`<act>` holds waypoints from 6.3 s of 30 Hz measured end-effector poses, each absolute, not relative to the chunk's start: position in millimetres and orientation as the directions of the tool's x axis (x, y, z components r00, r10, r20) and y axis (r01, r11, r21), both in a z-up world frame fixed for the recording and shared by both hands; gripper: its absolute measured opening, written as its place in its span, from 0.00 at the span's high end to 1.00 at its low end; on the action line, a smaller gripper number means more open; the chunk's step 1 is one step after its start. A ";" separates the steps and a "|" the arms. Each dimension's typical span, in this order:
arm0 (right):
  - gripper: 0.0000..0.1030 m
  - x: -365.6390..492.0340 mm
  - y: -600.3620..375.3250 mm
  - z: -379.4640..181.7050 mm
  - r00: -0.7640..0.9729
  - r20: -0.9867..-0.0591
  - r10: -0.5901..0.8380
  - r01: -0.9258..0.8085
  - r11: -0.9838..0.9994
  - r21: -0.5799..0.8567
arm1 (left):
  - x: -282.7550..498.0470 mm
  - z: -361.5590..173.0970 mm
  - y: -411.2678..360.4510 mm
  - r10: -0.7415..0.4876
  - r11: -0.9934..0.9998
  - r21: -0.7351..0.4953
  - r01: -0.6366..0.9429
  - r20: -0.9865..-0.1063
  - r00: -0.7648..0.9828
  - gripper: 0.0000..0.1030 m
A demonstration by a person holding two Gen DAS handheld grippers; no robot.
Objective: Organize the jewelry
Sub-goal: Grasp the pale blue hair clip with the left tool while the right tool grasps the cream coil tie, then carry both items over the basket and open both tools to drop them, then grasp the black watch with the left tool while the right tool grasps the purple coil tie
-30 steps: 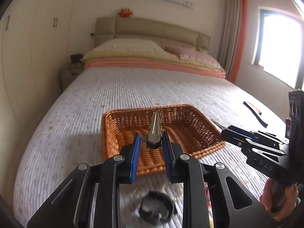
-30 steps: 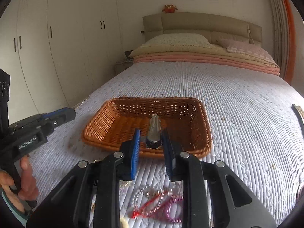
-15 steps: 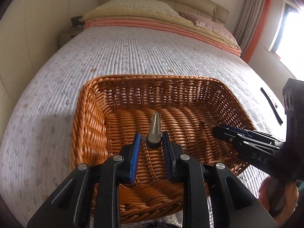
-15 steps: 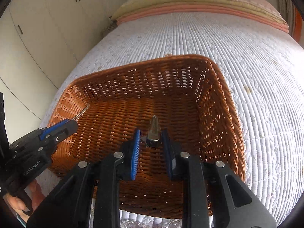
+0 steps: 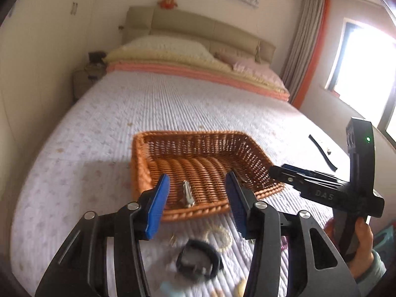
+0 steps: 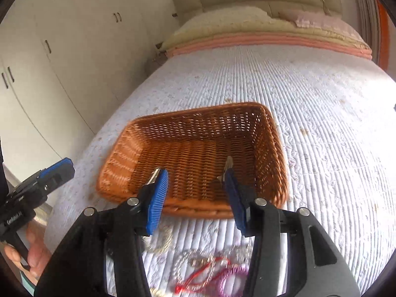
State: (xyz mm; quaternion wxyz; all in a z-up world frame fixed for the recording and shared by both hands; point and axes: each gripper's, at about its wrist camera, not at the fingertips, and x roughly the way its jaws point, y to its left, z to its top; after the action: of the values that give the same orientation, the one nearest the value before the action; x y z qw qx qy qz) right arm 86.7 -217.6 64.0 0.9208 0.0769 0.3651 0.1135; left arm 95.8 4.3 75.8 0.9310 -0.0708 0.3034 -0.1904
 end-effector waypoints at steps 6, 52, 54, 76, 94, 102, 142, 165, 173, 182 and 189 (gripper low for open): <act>0.57 6.0 -210.0 66.3 0.743 -0.603 0.292 -0.202 0.956 0.214 | 30.3 77.1 33.9 -0.386 0.919 -0.284 0.274 -0.507 0.771 0.53; 0.81 -24.3 -165.1 -56.2 0.605 -0.763 0.228 -0.169 0.973 0.157 | 20.4 -55.9 21.8 -0.251 0.963 -0.133 0.234 -0.757 0.603 0.66; 0.81 -23.4 -163.3 -56.5 0.604 -0.766 0.221 -0.171 0.974 0.146 | 21.5 -56.8 17.6 -0.220 0.969 -0.101 0.224 -0.762 0.609 0.69; 0.90 -40.3 -164.7 33.9 0.769 -0.577 0.277 -0.239 0.960 0.143 | -0.1 39.3 16.3 -0.324 0.945 -0.144 0.292 -0.522 0.789 0.92; 0.90 180.8 -205.0 36.5 0.694 -0.697 0.180 -0.079 0.982 0.174 | 188.3 39.9 -43.0 -0.374 0.926 -0.199 0.320 -0.590 0.715 0.92; 0.90 203.6 -200.8 -3.1 0.601 -0.784 0.157 -0.064 0.987 0.148 | 215.9 2.4 -53.3 -0.376 0.925 -0.232 0.300 -0.669 0.642 0.92; 0.58 4.6 -239.0 81.4 0.824 -0.533 0.193 -0.187 0.980 0.066 | 34.5 84.4 4.9 -0.413 0.911 -0.242 0.334 -0.524 0.745 0.58; 0.65 30.6 -269.0 -47.7 0.614 -0.761 0.212 -0.080 0.975 0.207 | 135.4 -48.3 4.0 -0.404 0.914 -0.368 0.169 -0.799 0.445 0.58; 0.85 27.5 -252.2 -50.4 0.615 -0.772 0.159 -0.112 0.987 0.114 | 124.1 -48.1 1.9 -0.438 0.898 -0.400 0.183 -0.782 0.444 0.73; 0.86 26.0 -250.9 -51.7 0.625 -0.765 0.154 -0.117 0.988 0.103 | 89.4 -45.8 15.6 -0.409 0.912 -0.365 0.190 -0.754 0.514 0.90; 0.91 16.6 -249.7 -46.5 0.654 -0.742 0.146 -0.103 0.989 0.105 | 69.6 -53.9 27.5 -0.426 0.898 -0.405 0.174 -0.694 0.580 0.95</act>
State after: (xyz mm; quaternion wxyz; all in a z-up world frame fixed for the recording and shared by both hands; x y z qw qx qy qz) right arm 16.6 -249.7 -46.5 0.9090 0.0266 0.4102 0.0685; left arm 69.6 27.5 -53.9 0.8765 -0.1482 0.4250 -0.1709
